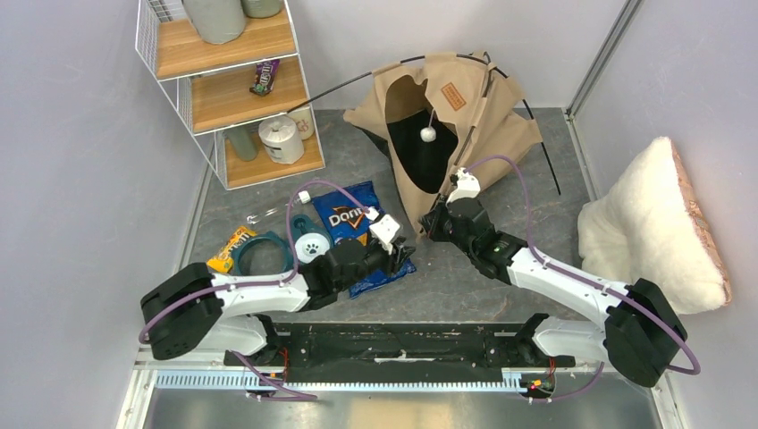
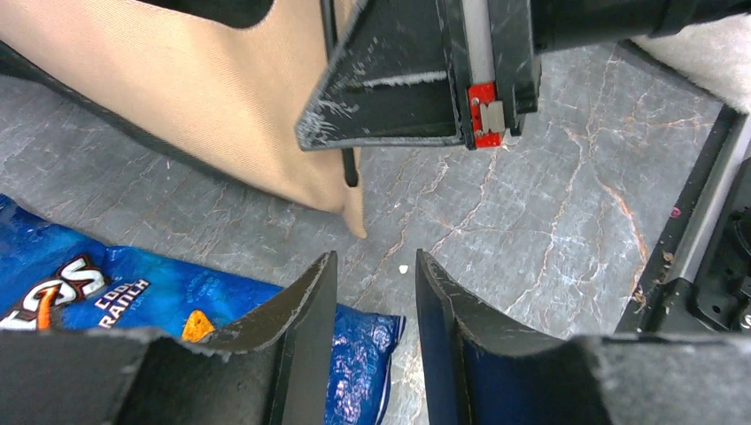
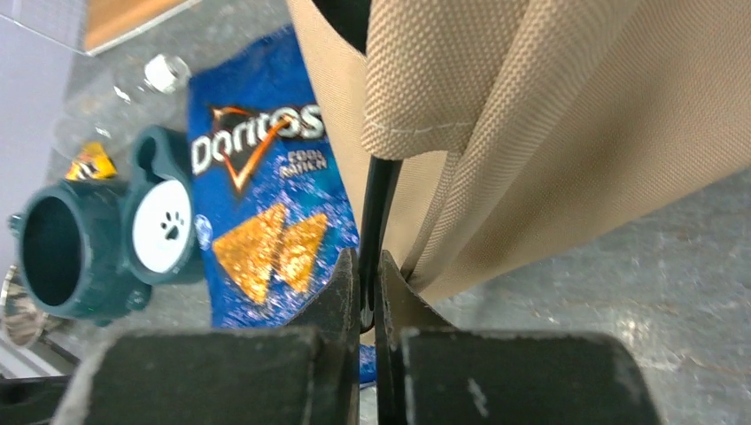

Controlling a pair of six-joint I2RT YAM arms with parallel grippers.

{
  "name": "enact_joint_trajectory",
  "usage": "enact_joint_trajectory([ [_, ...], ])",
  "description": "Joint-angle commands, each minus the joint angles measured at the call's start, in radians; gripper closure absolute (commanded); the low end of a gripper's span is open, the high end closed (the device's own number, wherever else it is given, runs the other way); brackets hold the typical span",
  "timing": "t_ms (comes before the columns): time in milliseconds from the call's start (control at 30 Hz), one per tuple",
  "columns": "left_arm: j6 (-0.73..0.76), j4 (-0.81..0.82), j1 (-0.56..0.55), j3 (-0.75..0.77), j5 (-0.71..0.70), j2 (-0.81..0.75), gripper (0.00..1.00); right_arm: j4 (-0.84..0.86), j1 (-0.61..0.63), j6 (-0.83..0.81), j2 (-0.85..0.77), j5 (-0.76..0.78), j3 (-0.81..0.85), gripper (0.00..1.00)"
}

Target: Set up the pet tent

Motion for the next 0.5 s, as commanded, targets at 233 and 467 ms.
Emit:
enact_joint_trajectory([
  [233,-0.004,-0.001,-0.004,-0.075,-0.177,-0.216,0.53,-0.126,-0.003,-0.046,-0.031,0.024,0.005,0.89],
  [467,0.004,-0.067,-0.004,-0.081,-0.335,-0.332,0.5,-0.354,-0.003,-0.079,-0.126,0.103,0.109,0.44],
])
